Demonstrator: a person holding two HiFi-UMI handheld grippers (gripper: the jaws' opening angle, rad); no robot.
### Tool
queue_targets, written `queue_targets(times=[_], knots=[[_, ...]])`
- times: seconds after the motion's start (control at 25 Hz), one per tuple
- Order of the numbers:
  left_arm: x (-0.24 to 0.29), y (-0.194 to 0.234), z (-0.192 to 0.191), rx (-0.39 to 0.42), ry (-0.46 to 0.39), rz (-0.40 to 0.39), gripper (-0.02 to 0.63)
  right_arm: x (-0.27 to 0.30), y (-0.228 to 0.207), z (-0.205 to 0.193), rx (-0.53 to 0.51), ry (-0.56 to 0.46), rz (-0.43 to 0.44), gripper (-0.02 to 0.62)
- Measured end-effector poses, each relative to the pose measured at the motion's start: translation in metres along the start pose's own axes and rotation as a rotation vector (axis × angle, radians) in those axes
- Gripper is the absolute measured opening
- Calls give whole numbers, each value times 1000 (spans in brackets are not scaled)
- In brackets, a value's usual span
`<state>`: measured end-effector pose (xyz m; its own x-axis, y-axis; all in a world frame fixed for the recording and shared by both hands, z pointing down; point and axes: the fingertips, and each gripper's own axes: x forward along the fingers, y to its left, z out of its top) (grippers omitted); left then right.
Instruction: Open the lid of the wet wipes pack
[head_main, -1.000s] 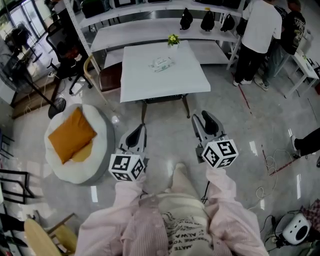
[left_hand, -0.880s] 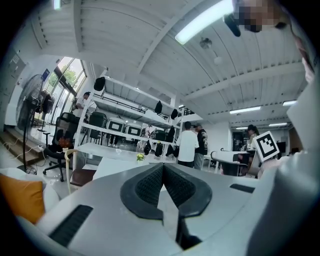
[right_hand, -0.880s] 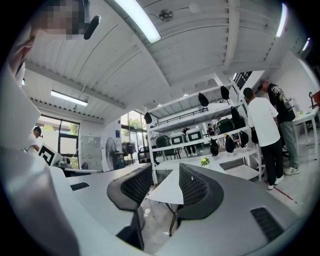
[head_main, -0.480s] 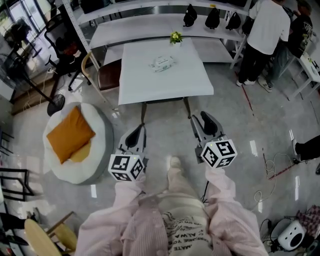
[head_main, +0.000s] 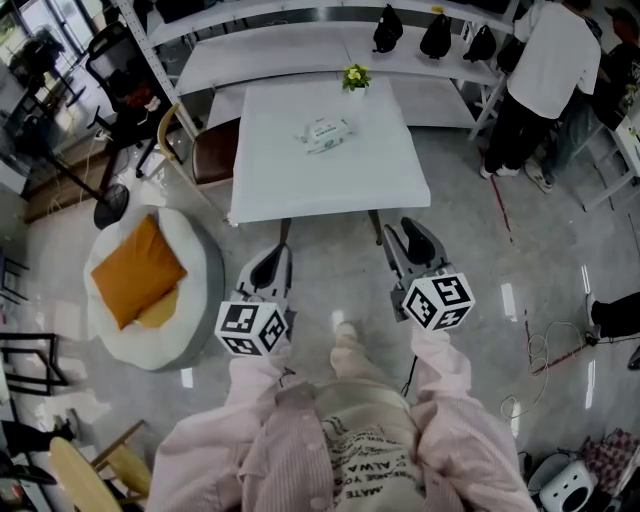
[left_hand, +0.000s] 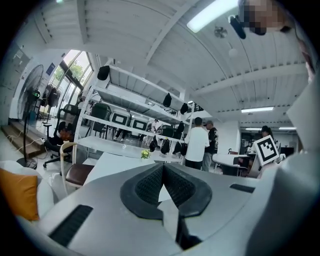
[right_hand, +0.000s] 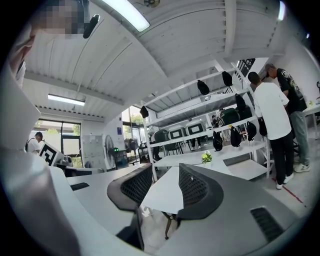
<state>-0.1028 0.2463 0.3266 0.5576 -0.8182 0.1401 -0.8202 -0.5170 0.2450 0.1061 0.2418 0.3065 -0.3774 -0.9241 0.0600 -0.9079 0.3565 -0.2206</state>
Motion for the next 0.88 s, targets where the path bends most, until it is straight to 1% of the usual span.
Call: queue_targets(times=[0.32, 0.44, 0.64, 0.88], knots=[[54, 15, 12, -12, -11, 30, 0, 41, -45, 11, 5, 0, 15, 135], [71, 20, 16, -20, -20, 44, 0, 57, -57, 15, 1, 4, 34, 135], [94, 29, 17, -39, -29, 68, 0, 81, -71, 17, -15, 22, 64, 135], [107, 39, 15, -50, -14, 91, 0, 104, -78, 14, -14, 40, 86, 135]])
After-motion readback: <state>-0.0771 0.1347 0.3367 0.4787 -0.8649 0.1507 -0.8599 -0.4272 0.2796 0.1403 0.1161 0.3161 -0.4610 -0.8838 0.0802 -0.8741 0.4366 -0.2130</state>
